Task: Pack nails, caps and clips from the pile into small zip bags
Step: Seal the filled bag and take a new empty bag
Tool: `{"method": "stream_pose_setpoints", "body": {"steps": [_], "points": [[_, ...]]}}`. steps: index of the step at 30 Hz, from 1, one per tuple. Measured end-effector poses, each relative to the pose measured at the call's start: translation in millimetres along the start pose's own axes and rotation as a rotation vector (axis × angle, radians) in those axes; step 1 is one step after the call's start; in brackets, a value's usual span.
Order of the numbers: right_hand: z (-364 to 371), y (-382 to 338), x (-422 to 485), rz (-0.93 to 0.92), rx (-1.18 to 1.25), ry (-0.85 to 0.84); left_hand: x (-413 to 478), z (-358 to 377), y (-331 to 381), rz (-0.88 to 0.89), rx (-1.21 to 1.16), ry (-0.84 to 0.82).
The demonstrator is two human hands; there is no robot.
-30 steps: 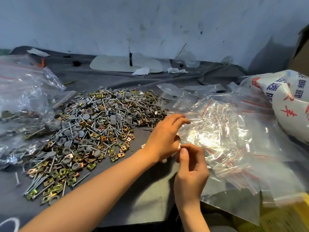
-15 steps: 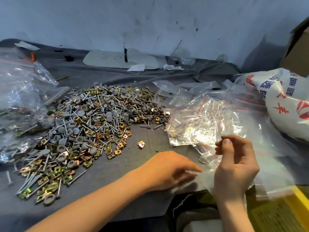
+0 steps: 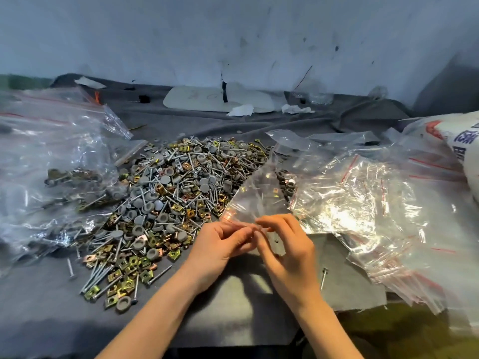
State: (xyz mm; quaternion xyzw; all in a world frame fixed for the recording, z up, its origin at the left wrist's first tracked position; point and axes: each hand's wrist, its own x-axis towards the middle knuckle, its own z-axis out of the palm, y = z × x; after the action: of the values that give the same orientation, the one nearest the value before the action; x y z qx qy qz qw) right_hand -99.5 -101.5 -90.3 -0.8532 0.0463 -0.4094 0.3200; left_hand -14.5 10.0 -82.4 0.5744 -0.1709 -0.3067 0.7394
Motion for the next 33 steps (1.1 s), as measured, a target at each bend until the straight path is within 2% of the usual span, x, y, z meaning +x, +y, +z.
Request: {"method": "stream_pose_setpoints", "body": {"steps": [4,13,19,21,24,26,28,33], "points": [[3.1,8.0,-2.7,0.006,-0.005,0.027,-4.0,1.6,-0.3,0.058,0.130,0.059],[0.3,6.0,-4.6,0.034,0.036,-0.014,-2.3,-1.3,-4.8,0.146,0.322,0.038],[-2.5,3.6,-2.5,0.182,0.137,-0.048,-2.4,0.1,-5.8,0.179,0.382,0.004],[-2.9,5.7,-1.6,0.275,0.194,0.013,-3.4,-0.5,-7.3,0.201,0.445,-0.003],[-5.4,11.5,-1.8,0.483,0.307,0.198,-6.1,-0.4,-10.5,0.238,0.541,0.008],[-6.0,13.0,-2.3,0.525,0.316,0.246,-7.6,-0.7,-12.8,0.258,0.548,0.022],[-5.3,11.1,-2.8,0.439,0.292,0.220,-7.8,-1.7,-14.2,0.321,0.579,0.049],[-3.4,3.4,-2.0,0.078,0.198,0.049,-6.3,-2.7,-16.5,0.483,0.710,0.140]]}}
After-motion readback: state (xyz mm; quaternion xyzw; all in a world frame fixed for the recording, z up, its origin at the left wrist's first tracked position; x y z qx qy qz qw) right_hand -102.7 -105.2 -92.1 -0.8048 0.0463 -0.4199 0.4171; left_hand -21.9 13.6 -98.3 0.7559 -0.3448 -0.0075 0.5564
